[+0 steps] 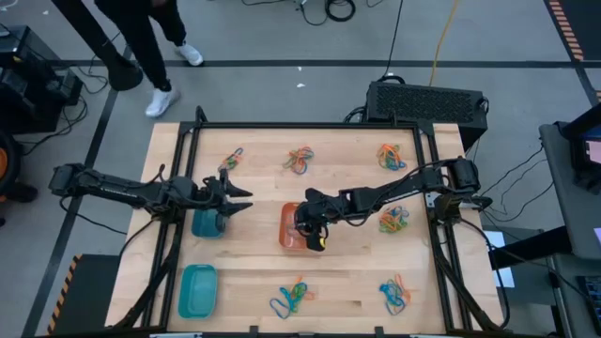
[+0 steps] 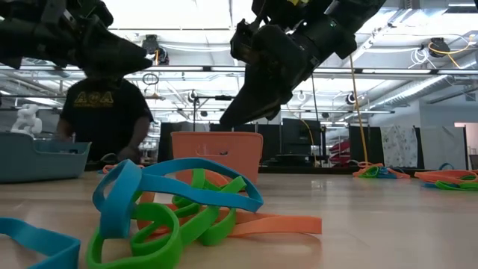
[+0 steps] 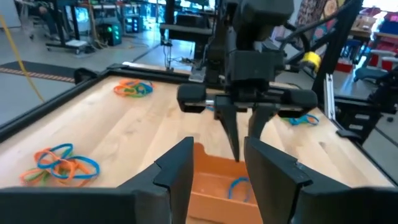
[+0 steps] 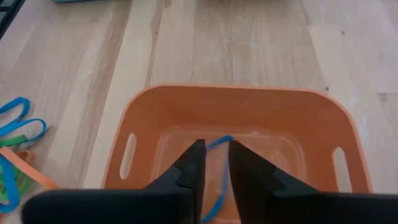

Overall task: Sort rubber bands into baskets
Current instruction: Put the blue rubber band into the orange bin

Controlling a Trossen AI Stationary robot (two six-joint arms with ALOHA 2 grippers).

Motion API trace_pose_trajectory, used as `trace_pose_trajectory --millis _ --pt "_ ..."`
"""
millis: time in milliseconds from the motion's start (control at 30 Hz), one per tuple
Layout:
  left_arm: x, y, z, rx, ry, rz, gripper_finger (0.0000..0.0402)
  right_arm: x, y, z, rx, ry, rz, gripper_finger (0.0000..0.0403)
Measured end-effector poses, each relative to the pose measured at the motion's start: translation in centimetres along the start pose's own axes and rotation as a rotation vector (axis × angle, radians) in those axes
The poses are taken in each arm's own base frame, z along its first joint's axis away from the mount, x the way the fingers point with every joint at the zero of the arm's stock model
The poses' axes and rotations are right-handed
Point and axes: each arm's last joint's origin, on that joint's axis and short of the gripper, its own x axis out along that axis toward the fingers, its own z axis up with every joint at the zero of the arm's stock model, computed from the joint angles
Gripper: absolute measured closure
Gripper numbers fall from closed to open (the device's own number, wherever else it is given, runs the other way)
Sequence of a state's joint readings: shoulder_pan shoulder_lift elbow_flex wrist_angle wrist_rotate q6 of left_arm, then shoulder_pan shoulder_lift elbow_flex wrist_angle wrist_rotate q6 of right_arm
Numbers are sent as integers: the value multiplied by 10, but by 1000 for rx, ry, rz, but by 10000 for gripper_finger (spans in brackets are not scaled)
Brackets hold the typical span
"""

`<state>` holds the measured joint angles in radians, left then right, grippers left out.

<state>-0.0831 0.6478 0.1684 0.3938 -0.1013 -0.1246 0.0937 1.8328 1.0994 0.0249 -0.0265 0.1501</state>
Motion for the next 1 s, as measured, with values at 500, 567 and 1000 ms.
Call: trace_pose_trajectory --millis 500,567,1000 --pt "5 -5 10 27 -119 -94 237 -33 16 7 33 39 30 271" --pt "5 -5 12 28 -135 -105 237 -46 20 5 66 99 26 271" --pt "17 -8 17 76 -94 -119 237 -109 48 -43 337 629 -163 270"
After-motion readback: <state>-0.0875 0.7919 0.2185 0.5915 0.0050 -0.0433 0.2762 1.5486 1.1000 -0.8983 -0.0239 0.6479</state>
